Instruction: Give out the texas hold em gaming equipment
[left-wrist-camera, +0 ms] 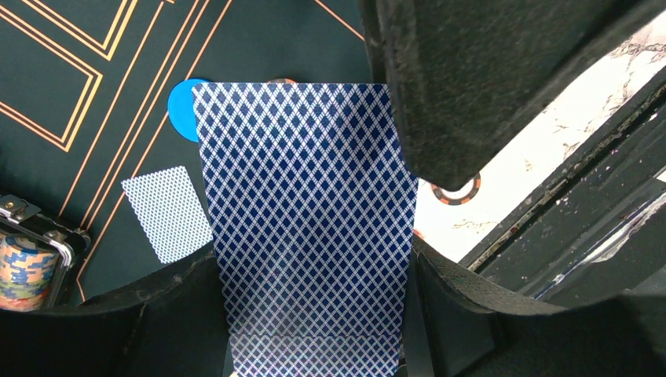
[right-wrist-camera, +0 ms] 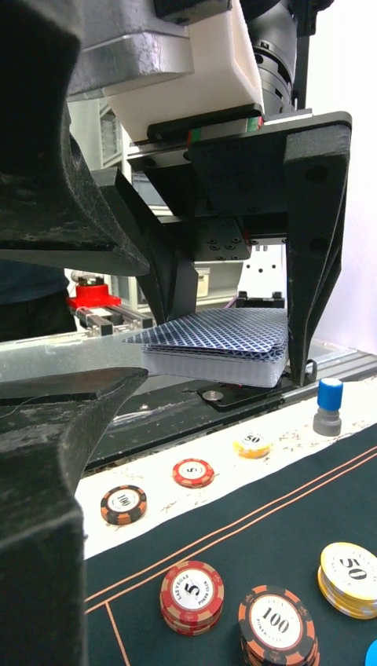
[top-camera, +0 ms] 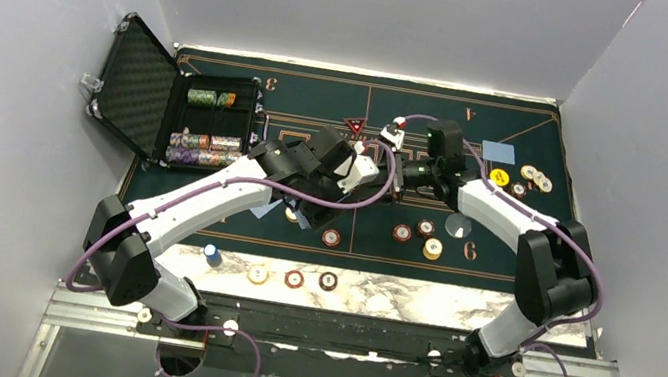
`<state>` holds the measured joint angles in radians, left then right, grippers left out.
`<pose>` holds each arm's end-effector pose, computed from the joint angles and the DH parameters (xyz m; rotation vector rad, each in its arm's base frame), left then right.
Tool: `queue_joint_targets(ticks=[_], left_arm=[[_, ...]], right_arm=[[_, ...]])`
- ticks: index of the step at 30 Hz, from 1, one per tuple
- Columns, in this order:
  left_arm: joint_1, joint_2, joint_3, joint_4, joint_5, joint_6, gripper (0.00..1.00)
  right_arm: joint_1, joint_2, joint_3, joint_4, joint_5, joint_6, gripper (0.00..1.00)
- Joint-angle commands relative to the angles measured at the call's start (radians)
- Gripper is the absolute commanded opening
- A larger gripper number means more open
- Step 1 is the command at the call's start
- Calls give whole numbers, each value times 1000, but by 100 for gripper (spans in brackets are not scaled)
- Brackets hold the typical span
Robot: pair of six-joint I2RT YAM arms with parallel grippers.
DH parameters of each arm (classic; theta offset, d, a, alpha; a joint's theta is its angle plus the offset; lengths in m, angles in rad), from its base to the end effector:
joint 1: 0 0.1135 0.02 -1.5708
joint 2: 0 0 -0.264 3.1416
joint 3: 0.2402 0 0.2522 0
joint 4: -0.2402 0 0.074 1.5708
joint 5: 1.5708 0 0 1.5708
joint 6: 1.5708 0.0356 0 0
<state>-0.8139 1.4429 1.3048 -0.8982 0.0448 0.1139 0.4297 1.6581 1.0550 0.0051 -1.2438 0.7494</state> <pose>0.2001 -0.2141 0.3068 1.1949 2.3521 -0.3032 0.3036 0.1762 0.2389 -0.4764 2.3213 1.9716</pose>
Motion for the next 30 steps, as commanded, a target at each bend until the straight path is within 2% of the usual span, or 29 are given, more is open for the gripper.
queue_joint_targets(ticks=[1, 4, 12, 22, 26, 29, 30], left_arm=[[-3, -7, 8, 31, 17, -1, 0], [-4, -6, 7, 31, 16, 2, 0], [-3, -3, 4, 31, 17, 3, 0], [-3, -9, 5, 31, 15, 1, 0], [-3, -9, 4, 31, 14, 1, 0], [-4, -9, 5, 31, 7, -1, 0], [-3, -9, 5, 31, 3, -4, 0]], right_arm=[[11, 21, -31, 180, -41, 134, 48], [12, 19, -58, 309, -60, 230, 44], [12, 19, -45, 264, -43, 214, 32], [33, 64, -55, 354, -32, 274, 27], [33, 65, -58, 358, -30, 281, 16], [28, 51, -40, 271, -11, 233, 2], [25, 44, -34, 245, -8, 213, 1]])
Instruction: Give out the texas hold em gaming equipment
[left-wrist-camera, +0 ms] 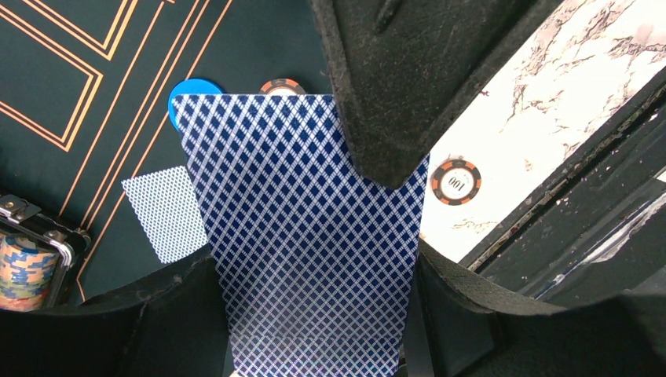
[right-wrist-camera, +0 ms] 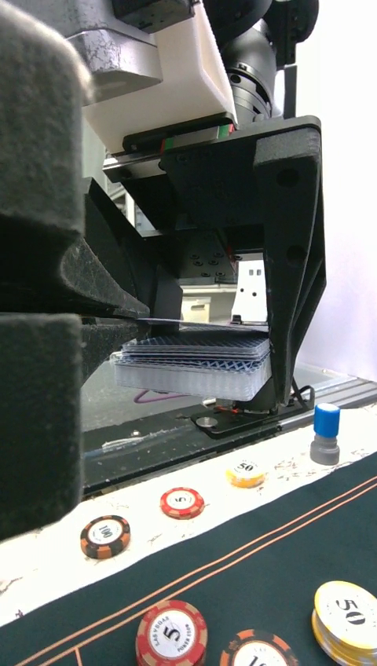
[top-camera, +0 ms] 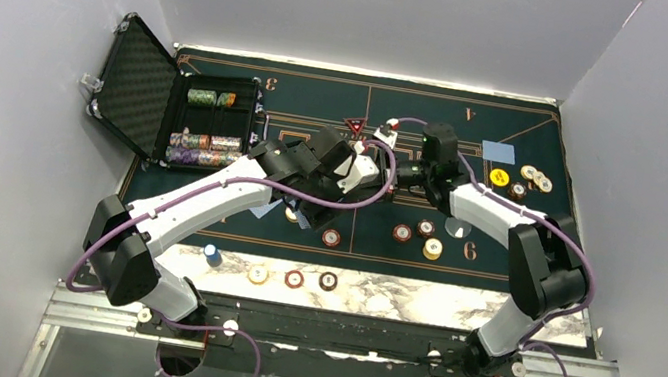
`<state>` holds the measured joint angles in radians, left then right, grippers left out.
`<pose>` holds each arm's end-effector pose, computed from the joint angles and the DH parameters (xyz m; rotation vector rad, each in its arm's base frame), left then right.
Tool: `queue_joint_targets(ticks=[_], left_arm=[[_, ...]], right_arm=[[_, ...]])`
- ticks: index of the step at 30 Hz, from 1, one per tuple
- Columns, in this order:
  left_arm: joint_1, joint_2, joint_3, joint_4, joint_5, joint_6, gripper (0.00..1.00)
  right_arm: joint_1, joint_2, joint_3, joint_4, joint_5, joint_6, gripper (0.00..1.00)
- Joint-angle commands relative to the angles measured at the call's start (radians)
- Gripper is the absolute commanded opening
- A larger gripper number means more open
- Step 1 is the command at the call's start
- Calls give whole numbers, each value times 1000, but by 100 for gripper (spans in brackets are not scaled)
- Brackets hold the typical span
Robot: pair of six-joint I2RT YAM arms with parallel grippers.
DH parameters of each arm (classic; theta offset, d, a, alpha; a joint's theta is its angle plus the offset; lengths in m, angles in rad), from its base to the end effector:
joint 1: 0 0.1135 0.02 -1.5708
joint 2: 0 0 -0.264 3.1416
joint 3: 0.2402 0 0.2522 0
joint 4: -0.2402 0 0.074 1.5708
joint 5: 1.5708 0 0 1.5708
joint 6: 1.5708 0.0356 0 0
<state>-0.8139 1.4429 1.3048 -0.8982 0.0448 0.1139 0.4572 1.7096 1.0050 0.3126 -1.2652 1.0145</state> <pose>0.2001 -0.2141 0.3068 1.1949 2.3521 -0.3032 0.3083 0.1895 0.2296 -0.4127 2.3054 2.0867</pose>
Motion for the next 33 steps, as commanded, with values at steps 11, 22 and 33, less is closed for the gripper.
queue_joint_targets(ticks=[11, 22, 33], left_arm=[[-3, -4, -23, 31, -33, -66, 0], [-3, -44, -27, 19, -70, -104, 0], [-3, -53, -16, 25, -89, -91, 0]], right_arm=[[-263, -221, 167, -790, 89, -700, 1], [-91, -228, 196, -1331, 694, -1330, 1], [15, 69, 332, -1318, 716, -1369, 1]])
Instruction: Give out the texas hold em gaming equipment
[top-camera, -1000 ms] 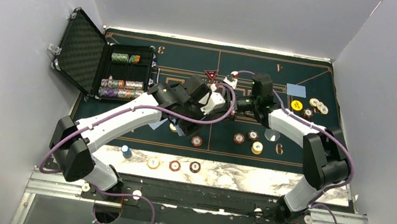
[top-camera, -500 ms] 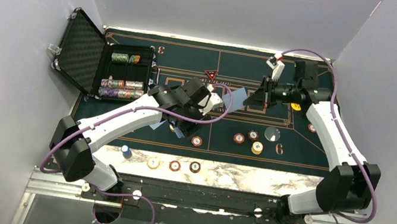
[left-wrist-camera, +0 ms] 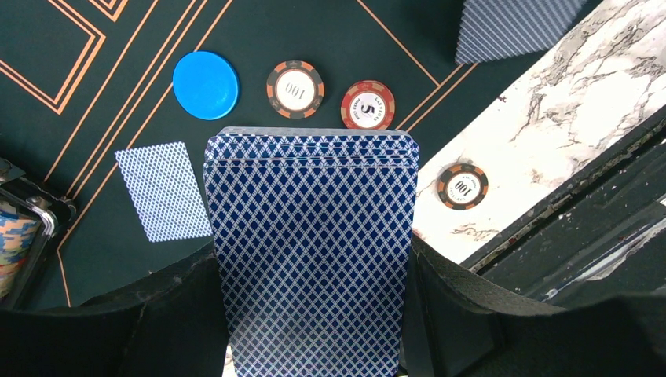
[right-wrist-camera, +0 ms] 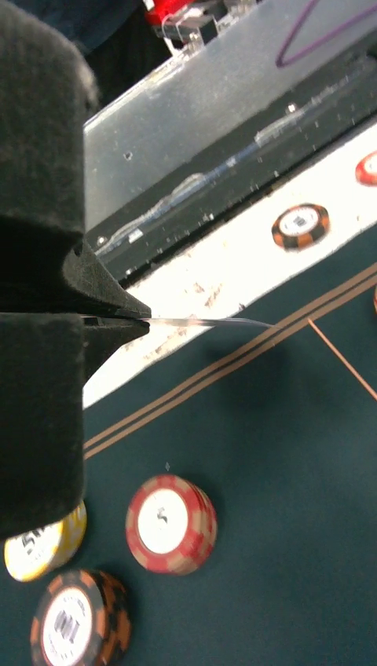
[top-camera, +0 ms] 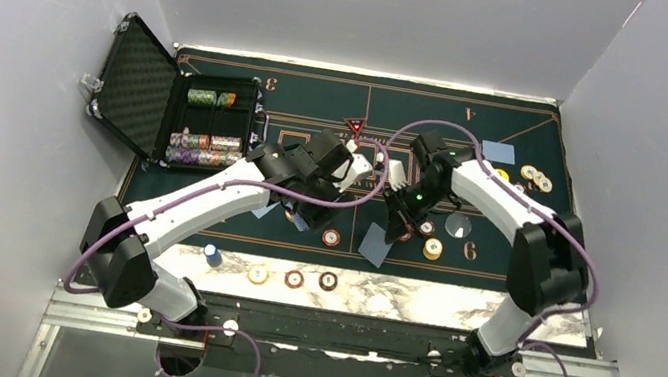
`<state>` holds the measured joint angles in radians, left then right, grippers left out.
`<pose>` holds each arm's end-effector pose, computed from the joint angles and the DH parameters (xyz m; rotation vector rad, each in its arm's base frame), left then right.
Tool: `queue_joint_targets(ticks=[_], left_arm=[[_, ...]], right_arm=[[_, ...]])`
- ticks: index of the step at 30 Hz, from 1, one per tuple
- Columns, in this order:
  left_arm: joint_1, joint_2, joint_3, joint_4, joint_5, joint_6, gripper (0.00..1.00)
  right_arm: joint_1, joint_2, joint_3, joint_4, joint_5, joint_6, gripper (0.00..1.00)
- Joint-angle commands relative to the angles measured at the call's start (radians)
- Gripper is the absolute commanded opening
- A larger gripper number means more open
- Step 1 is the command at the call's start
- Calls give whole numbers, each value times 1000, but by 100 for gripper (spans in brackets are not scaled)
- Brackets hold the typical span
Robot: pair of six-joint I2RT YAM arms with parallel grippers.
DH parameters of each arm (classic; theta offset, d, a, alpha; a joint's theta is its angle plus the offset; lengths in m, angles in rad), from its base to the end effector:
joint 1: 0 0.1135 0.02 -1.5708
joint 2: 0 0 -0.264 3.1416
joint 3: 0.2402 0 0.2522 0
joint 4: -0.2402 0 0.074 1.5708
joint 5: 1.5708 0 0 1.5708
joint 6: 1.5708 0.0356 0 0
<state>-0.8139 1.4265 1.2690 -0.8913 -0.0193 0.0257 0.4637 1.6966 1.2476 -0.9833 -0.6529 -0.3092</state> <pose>0.1983 -0.2089 0.3006 1.0704 2.4149 -0.2474 0.2711 0.1598 0.2218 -1.1537 2.6550 0.9924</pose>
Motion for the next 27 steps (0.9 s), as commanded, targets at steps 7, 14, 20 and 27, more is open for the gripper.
queue_joint_targets(ticks=[7, 14, 20, 27], left_arm=[[-3, -35, 10, 21, -12, -17, 0], [-3, -33, 11, 22, -17, -21, 0], [-3, -15, 19, 29, -4, -15, 0], [-3, -7, 31, 28, 1, -3, 0]], right_arm=[[8, 285, 285, -11, 249, -47, 1], [7, 316, 285, 37, 318, -53, 4], [7, 323, 283, 95, 436, -18, 25], [-3, 113, 275, 102, 561, 171, 76]])
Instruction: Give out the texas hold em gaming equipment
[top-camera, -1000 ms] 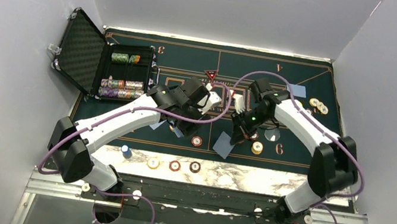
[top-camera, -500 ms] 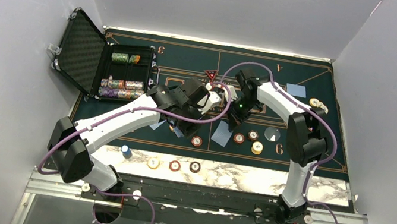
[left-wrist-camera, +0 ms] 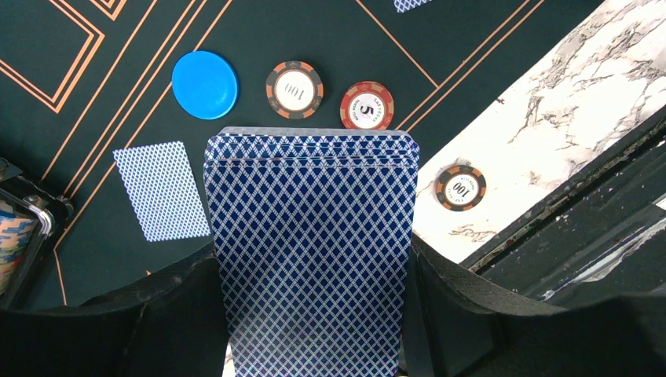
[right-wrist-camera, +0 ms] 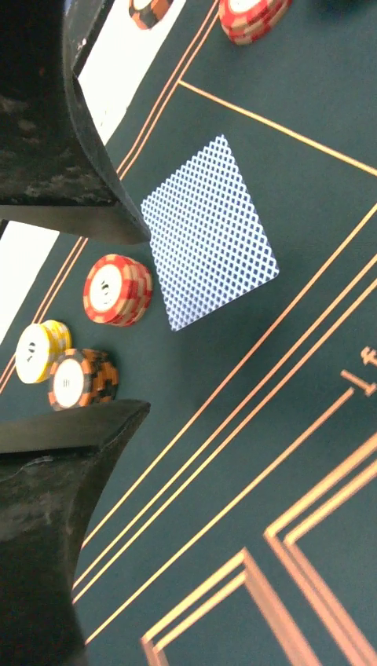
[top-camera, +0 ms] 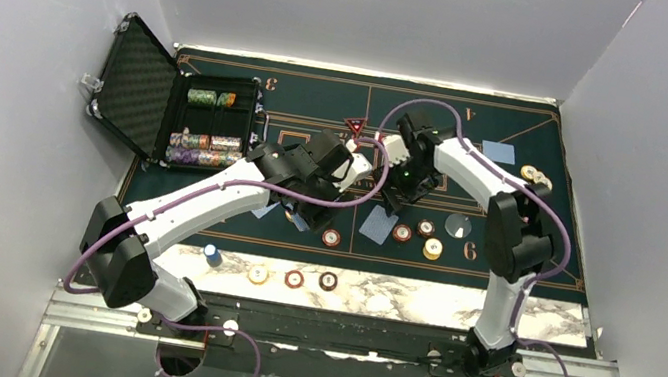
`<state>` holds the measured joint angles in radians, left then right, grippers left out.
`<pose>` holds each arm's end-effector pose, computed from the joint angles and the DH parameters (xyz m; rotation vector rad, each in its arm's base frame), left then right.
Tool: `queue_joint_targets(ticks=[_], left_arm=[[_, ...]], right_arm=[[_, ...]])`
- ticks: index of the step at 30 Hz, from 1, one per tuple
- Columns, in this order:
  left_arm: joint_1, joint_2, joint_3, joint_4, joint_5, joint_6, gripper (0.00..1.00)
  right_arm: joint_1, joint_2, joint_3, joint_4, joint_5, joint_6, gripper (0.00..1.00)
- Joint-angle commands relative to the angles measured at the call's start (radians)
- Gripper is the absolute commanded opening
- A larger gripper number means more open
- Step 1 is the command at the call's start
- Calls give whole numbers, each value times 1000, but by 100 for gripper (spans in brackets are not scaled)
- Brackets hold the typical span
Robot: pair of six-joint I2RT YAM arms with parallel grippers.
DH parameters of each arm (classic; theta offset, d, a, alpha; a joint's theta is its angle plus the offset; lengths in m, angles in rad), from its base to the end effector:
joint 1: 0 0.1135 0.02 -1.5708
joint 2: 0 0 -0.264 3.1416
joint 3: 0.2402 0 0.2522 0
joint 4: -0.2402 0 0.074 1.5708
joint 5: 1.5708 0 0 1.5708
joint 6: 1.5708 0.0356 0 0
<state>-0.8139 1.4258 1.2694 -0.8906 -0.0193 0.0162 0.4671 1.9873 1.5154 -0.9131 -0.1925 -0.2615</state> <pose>0.1982 -0.2089 0.3009 1.0585 2.4189 -0.2514 0.3473 0.1828 0.1899 -1.0798 2.7570 0.3126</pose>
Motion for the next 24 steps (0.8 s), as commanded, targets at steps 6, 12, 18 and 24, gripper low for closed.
queue_joint_targets(ticks=[6, 12, 18, 24], left_arm=[[-3, -8, 18, 45, 1, 29, 0], [-2, 0, 30, 42, 8, 66, 0], [-8, 25, 52, 37, 25, 73, 0], [-14, 29, 69, 39, 23, 76, 0]], right_arm=[[-34, -304, -48, 117, -301, 372, 84], [-33, -329, -217, 508, -826, 705, 84], [-2, -342, -390, 930, -971, 1040, 84], [65, -258, -352, 923, -957, 1041, 83]])
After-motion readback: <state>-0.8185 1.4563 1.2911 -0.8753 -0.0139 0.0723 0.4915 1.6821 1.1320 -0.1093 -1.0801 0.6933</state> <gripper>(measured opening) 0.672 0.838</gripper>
